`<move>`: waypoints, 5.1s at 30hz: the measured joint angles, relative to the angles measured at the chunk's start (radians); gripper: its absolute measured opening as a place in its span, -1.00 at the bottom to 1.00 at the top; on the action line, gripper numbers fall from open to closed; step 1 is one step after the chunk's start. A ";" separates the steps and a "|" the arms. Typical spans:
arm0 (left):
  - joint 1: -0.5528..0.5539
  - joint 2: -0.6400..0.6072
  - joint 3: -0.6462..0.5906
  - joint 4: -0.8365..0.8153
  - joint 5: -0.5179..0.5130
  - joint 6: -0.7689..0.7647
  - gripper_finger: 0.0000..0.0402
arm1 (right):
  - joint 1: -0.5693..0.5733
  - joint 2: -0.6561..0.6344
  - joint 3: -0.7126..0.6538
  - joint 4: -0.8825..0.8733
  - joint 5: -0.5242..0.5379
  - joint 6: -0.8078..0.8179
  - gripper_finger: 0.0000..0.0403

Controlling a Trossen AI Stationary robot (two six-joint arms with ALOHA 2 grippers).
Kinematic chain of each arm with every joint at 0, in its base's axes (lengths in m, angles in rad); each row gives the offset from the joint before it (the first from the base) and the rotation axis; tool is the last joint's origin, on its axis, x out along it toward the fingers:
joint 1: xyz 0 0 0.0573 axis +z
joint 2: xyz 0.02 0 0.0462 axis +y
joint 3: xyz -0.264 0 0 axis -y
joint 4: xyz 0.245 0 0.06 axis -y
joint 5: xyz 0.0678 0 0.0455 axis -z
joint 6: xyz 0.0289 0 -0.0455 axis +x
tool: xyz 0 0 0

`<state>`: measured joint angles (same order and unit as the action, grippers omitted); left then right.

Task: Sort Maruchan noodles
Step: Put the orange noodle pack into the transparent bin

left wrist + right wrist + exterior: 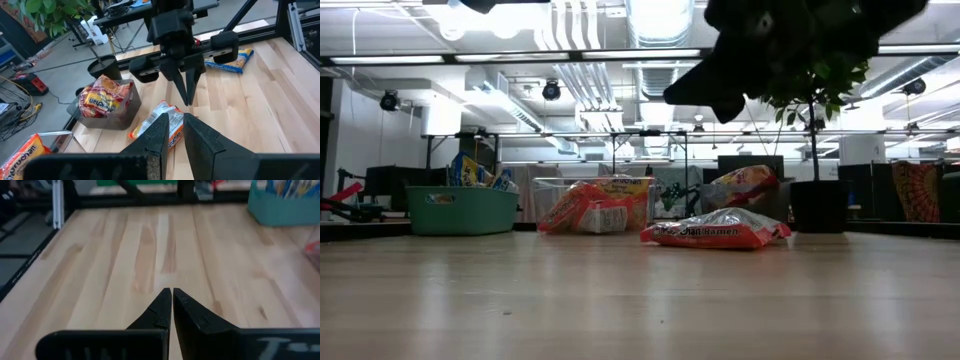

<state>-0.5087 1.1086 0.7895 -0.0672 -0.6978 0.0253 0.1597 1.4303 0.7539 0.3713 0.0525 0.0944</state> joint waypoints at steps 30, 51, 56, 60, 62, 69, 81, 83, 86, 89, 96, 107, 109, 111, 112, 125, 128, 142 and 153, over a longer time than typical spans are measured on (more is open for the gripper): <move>0.149 0.446 -0.001 0.330 0.008 -0.227 -0.26 | -0.081 -0.340 -0.337 0.488 -0.003 -0.315 -0.96; 0.320 0.666 0.010 0.499 0.184 -0.297 -0.20 | -0.123 -0.702 -0.446 0.354 0.002 -0.351 -0.96; 0.345 0.703 0.010 0.513 0.218 -0.297 -0.17 | -0.128 -0.738 -0.447 0.344 0.002 -0.362 -0.96; 0.362 0.732 0.011 0.542 0.218 -0.297 -0.08 | -0.130 -0.742 -0.448 0.312 0.002 -0.357 -0.96; 0.371 0.748 0.015 0.553 0.220 -0.297 -0.03 | -0.130 -0.741 -0.448 0.313 0.002 -0.357 -0.96; 0.404 0.803 0.017 0.602 0.275 -0.278 0.05 | -0.130 -0.742 -0.448 0.313 0.002 -0.357 -0.96; 0.422 0.911 0.017 0.738 0.297 -0.253 0.04 | -0.130 -0.742 -0.448 0.305 0.002 -0.357 -0.96; 0.423 0.913 0.018 0.739 0.297 -0.253 0.03 | -0.130 -0.742 -0.448 0.305 0.002 -0.358 -0.96; 0.427 0.917 0.018 0.745 0.297 -0.252 0.00 | -0.130 -0.742 -0.448 0.300 0.002 -0.358 -0.96; 0.433 0.917 0.018 0.747 0.294 -0.253 -0.05 | -0.130 -0.742 -0.448 0.296 0.003 -0.359 -0.96; 0.446 0.917 0.018 0.746 0.290 -0.294 -0.40 | -0.130 -0.742 -0.447 0.259 0.071 -0.368 -0.96; 0.445 0.912 0.015 0.734 0.232 -0.326 -0.95 | -0.130 -0.739 -0.447 0.201 0.203 -0.362 -0.96; 0.445 0.908 0.015 0.714 0.232 -0.331 -0.97 | -0.127 -0.737 -0.447 0.200 0.203 -0.321 -0.96; 0.444 0.905 0.015 0.694 0.231 -0.342 -0.99 | -0.127 -0.733 -0.447 0.199 0.203 -0.269 -0.96; 0.444 0.904 0.015 0.687 0.230 -0.347 -0.99 | -0.127 -0.733 -0.447 0.194 0.203 -0.255 -0.96; 0.444 0.900 -0.035 0.681 0.225 -0.350 -1.00 | -0.038 -0.590 -0.275 -0.164 0.270 -0.252 -0.95; 0.444 0.901 -0.036 0.681 0.226 -0.349 -1.00 | -0.022 -0.509 -0.207 -0.248 0.270 -0.251 -0.95; 0.444 0.885 -0.040 0.675 0.235 -0.360 -1.00 | 0.006 -0.185 -0.026 -0.582 0.254 -0.244 -0.96; 0.444 0.885 -0.041 0.682 0.234 -0.364 -1.00 | 0.006 0.007 0.040 -0.574 0.326 -0.253 -0.95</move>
<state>-0.0643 1.9934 0.7486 0.6147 -0.4633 -0.3389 0.1661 1.4372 0.7938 -0.2024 0.3784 -0.1584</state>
